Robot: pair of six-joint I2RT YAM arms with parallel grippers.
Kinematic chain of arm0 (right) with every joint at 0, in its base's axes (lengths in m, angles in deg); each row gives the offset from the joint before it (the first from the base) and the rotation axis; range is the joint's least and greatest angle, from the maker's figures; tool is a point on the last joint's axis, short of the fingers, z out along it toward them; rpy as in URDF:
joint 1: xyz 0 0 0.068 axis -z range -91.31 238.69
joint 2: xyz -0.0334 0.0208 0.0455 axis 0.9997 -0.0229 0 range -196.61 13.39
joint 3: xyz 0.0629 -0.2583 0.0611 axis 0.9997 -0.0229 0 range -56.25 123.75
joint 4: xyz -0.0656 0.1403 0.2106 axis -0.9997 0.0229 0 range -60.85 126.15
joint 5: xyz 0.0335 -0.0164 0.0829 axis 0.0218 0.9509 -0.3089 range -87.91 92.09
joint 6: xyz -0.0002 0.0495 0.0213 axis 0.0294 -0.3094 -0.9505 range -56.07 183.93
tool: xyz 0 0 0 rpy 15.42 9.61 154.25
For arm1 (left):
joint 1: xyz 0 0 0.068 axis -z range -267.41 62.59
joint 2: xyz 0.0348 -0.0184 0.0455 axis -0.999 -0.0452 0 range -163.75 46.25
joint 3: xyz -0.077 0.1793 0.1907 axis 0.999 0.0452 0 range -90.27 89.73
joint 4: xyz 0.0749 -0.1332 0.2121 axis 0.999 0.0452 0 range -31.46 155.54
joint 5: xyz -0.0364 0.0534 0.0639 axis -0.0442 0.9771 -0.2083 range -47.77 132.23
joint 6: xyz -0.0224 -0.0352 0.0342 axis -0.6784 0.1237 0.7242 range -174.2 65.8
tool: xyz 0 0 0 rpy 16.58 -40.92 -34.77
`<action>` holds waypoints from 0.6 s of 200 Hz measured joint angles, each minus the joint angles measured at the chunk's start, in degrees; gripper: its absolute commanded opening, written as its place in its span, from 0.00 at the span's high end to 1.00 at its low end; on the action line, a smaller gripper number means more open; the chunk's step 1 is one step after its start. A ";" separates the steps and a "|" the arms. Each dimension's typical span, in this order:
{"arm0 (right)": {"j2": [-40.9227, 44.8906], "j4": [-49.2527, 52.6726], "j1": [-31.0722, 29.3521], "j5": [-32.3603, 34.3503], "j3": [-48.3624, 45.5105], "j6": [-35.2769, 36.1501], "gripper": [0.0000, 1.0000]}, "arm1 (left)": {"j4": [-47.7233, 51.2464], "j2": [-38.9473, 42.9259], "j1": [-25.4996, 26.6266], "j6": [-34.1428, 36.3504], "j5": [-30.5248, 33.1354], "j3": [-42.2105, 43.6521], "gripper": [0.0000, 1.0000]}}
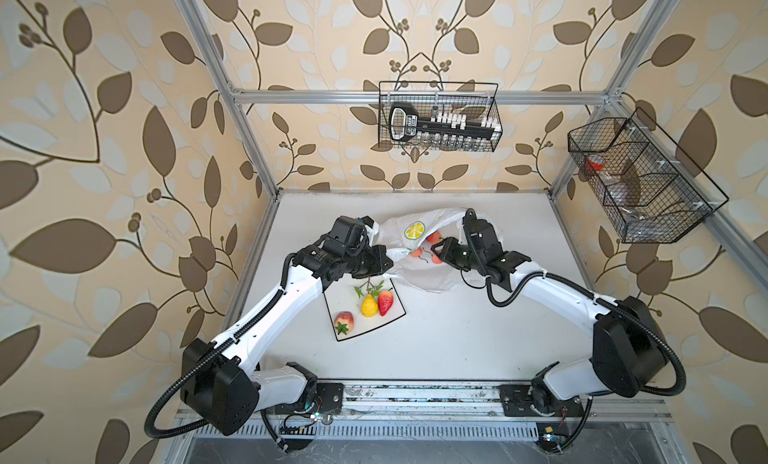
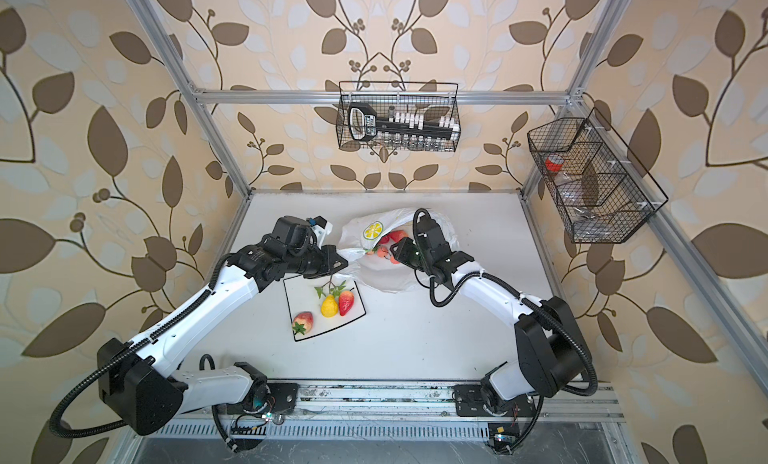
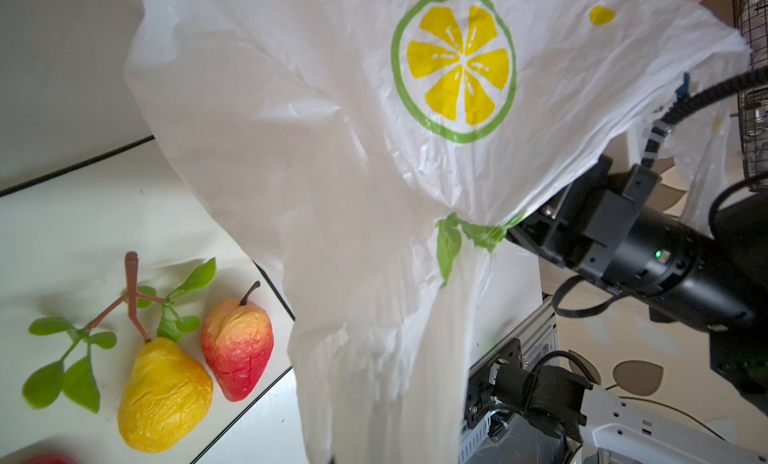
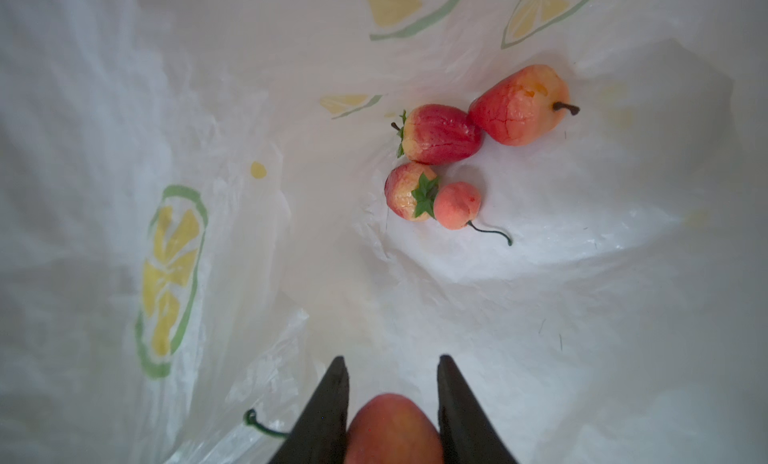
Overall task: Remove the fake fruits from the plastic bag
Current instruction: 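Lift the small round fruit out of the bag with the right gripper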
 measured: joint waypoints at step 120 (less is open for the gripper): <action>21.18 8.57 -0.20 -2.99 -8.90 1.95 0.67 | 0.15 -8.04 0.00 0.90 0.04 -7.34 1.00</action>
